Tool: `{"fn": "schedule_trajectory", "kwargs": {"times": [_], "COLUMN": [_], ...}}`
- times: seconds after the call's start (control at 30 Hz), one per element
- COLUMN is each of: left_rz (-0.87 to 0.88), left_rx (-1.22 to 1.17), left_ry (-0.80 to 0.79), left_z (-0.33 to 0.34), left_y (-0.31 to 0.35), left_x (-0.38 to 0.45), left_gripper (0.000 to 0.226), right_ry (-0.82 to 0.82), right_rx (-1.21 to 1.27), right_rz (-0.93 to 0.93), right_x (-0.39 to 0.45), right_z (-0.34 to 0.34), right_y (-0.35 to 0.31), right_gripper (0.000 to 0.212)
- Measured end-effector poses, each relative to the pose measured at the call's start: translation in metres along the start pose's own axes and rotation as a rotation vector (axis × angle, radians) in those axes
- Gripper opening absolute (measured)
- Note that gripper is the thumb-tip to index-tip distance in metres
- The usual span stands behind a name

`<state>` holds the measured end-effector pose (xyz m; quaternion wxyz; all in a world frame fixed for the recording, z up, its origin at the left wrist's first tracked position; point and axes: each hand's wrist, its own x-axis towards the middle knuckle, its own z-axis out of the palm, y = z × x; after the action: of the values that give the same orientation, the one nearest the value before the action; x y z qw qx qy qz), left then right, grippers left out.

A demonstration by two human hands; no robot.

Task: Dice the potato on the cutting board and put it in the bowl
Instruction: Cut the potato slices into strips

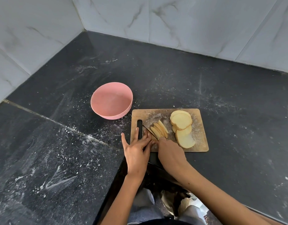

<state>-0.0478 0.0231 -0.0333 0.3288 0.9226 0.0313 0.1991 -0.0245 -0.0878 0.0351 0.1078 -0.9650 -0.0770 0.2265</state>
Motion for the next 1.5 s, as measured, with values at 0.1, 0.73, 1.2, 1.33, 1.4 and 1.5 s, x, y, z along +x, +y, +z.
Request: {"fn": "schedule_trajectory", "kwargs": {"times": [0.1, 0.73, 1.2, 1.33, 1.4, 1.5], "left_rz": [0.003, 0.05, 0.019, 0.001, 0.0, 0.003], "left_rx": [0.028, 0.096, 0.123, 0.09, 0.081, 0.074], "left_ry": [0.011, -0.041, 0.009, 0.005, 0.002, 0.002], "left_z": [0.001, 0.004, 0.009, 0.009, 0.009, 0.009], "left_y": [0.001, 0.0, 0.005, 0.005, 0.004, 0.002], "left_x": [-0.001, -0.002, -0.001, -0.002, -0.002, -0.003], "left_gripper": [0.021, 0.031, 0.015, 0.024, 0.032, 0.033], "right_ry": [0.009, -0.054, -0.052, -0.08, -0.099, -0.106], "right_rx": [-0.071, 0.076, 0.143, 0.168, 0.201, 0.198], "right_rz": [0.006, 0.06, 0.089, 0.087, 0.074, 0.047], "right_x": [-0.001, -0.041, -0.037, -0.048, -0.051, -0.057], "right_z": [0.002, 0.02, 0.017, 0.015, 0.011, 0.01], "right_y": [-0.003, 0.025, 0.038, 0.047, 0.052, 0.061], "right_gripper": [0.024, 0.028, 0.035, 0.032, 0.03, 0.035]}}
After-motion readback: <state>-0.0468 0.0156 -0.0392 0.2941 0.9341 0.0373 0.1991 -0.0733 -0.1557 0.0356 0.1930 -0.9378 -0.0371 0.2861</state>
